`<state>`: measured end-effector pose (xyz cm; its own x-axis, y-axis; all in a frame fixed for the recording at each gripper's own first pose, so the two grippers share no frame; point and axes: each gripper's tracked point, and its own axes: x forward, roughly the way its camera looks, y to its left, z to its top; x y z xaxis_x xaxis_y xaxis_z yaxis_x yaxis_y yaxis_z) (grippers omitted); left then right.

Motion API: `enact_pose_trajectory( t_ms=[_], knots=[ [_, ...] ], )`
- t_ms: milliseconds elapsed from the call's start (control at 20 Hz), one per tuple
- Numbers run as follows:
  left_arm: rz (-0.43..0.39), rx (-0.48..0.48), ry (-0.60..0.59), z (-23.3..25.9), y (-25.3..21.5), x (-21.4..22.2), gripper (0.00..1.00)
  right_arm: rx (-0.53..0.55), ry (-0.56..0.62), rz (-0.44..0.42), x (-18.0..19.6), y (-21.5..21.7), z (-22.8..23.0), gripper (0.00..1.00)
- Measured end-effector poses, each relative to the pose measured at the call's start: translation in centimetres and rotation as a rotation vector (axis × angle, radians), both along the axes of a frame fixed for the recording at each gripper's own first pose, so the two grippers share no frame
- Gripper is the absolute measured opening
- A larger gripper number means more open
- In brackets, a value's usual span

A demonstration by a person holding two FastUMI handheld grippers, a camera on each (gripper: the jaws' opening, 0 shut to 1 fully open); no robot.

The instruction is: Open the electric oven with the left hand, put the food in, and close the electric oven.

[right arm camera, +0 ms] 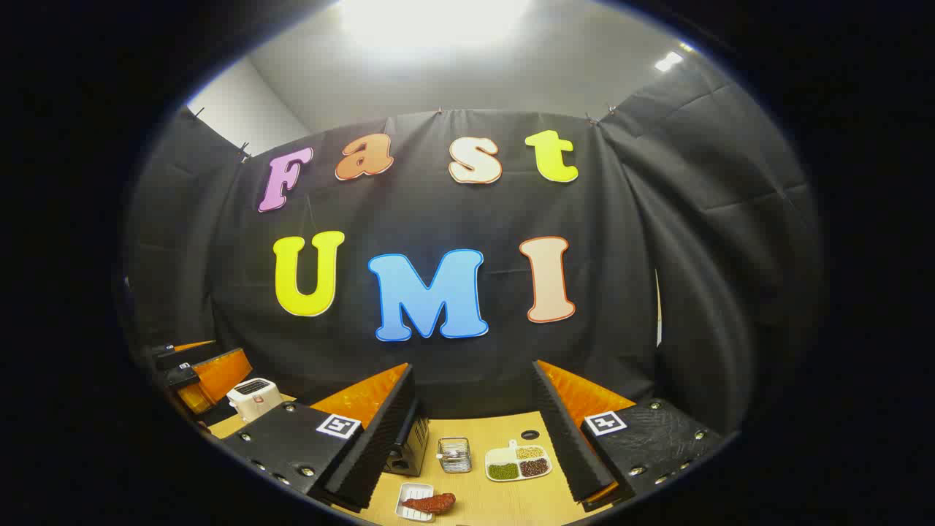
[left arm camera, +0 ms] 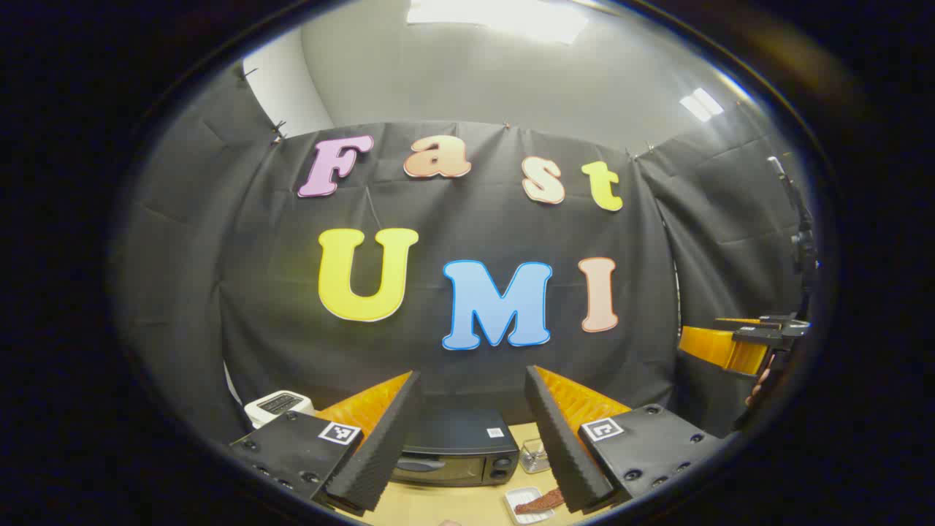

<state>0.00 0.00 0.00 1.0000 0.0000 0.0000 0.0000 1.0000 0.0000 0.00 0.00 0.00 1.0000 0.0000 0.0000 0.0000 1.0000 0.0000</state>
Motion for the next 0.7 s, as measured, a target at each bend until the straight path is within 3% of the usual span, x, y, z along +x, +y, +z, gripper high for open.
enact_pose_trajectory(
  t_ms=[200, 250, 450, 700],
  knots=[
    [0.005, -0.004, 0.005, -0.3, 0.4, -0.2, 0.91, 0.004, 0.001, 0.002, -0.1, 0.2, -0.1, 0.96],
    [0.005, -0.004, 0.003, -0.3, 0.6, -0.2, 0.97, 0.004, 0.002, 0.0, -0.1, 0.1, -0.1, 0.96],
    [-0.009, 0.002, 0.012, -1.8, 0.6, -0.1, 0.94, 0.023, 0.017, 0.011, -0.7, 0.4, -0.7, 0.96],
    [-0.022, 0.003, 0.037, -3.2, 0.9, -0.1, 0.97, 0.014, 0.027, 0.006, -1.1, 0.6, -1.5, 0.96]
  ],
)
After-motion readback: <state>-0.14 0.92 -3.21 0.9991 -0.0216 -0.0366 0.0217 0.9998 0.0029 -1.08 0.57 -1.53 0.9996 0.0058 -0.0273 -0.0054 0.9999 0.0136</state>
